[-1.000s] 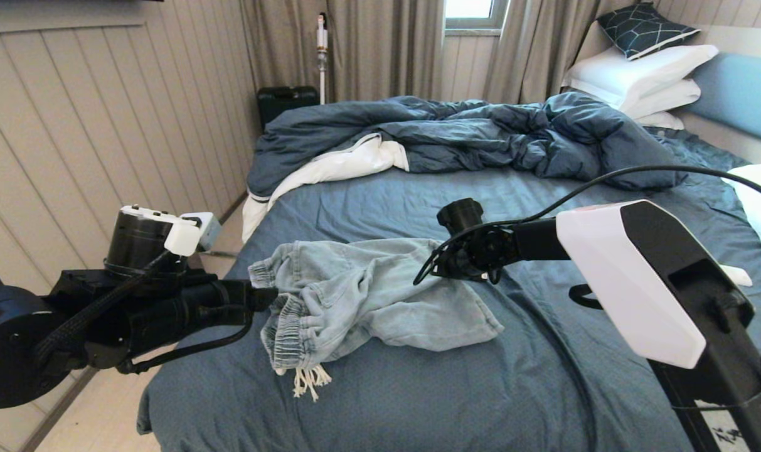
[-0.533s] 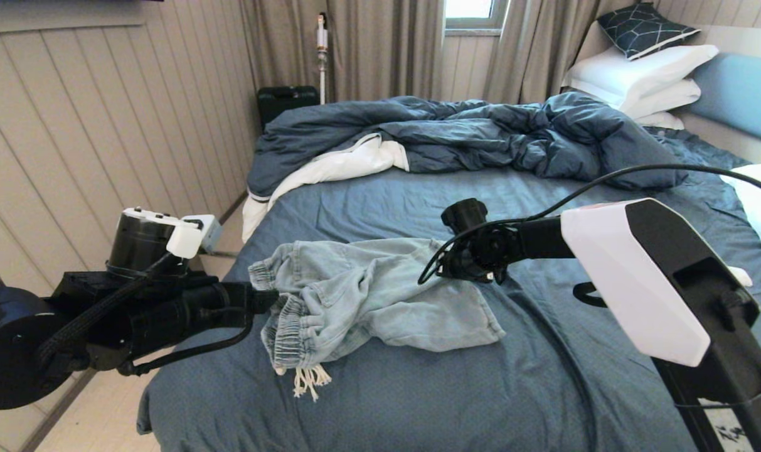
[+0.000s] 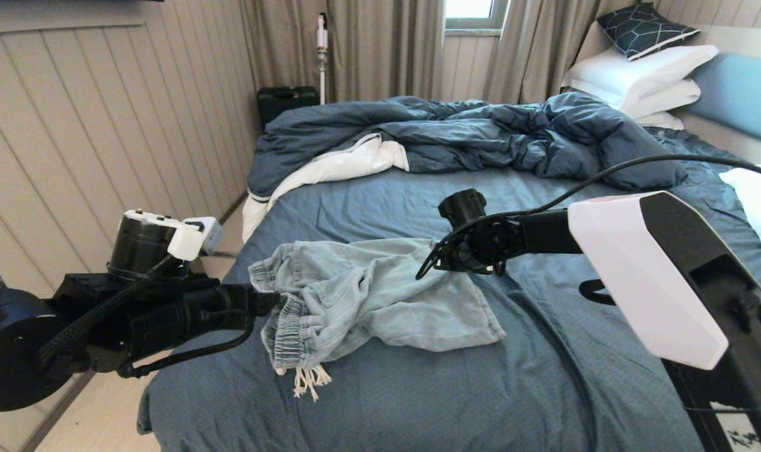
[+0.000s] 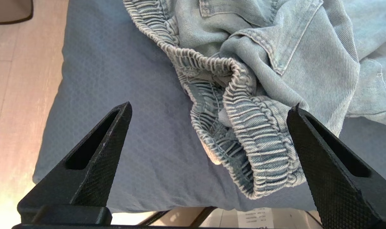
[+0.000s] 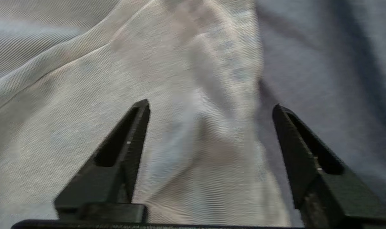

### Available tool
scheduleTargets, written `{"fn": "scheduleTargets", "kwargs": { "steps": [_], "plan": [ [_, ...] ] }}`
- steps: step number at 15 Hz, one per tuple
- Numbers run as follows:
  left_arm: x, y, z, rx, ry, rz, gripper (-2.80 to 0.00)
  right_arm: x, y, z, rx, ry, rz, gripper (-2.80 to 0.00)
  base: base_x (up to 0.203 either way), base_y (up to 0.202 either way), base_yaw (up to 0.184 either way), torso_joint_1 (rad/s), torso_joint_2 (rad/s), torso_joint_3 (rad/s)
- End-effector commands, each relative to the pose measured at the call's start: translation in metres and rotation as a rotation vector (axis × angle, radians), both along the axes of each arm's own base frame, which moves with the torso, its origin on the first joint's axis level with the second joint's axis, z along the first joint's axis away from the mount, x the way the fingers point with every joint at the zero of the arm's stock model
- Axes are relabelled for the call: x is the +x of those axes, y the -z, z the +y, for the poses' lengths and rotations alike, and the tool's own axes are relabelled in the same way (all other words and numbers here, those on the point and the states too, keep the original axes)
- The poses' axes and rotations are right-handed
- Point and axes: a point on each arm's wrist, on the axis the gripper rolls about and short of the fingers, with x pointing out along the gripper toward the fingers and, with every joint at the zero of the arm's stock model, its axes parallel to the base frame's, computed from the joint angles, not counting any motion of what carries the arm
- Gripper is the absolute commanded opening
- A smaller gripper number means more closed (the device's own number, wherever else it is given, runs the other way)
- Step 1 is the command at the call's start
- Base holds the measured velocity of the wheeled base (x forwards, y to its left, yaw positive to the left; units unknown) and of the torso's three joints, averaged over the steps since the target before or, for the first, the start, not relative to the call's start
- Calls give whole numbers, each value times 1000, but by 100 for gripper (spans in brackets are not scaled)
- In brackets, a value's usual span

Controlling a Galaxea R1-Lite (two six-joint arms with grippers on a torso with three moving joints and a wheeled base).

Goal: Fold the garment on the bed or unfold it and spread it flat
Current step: Unford the blue shorts

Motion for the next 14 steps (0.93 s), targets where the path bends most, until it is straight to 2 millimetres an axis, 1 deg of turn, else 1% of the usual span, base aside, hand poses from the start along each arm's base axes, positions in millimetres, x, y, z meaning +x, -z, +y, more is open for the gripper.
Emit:
{"fn": "scheduleTargets", "kwargs": {
  "steps": [1,3,4,6,9,10,12,14],
  "plan": [
    [0,1,0,-1,-3,1,0,1,10,6,-4,-8,10,0,0,0,0,0,0,0],
    [0,1,0,0,-3,3,0,1,10,11,0,-18,-2,0,0,0,0,0,0,0],
    [1,2,-1,2,-3,6,0,1,10,11,-1,-20,-3,-280,0,0,0,0,0,0],
    [2,3,-1,2,-4,9,0,0,9,11,-2,-20,-2,-280,0,0,0,0,0,0],
    [5,6,-2,-8,-11,14,0,-4,3,16,-3,-27,-6,-280,0,0,0,0,0,0],
    [6,6,-3,-11,-12,11,0,-8,-5,17,-17,-13,-25,-280,0,0,0,0,0,0],
    [6,5,-3,-11,-11,9,0,-12,-13,19,-44,-8,-45,-280,0,0,0,0,0,0],
    [5,7,-2,-9,-12,14,0,-12,-9,18,-54,-5,-29,-280,0,0,0,0,0,0]
  ]
}}
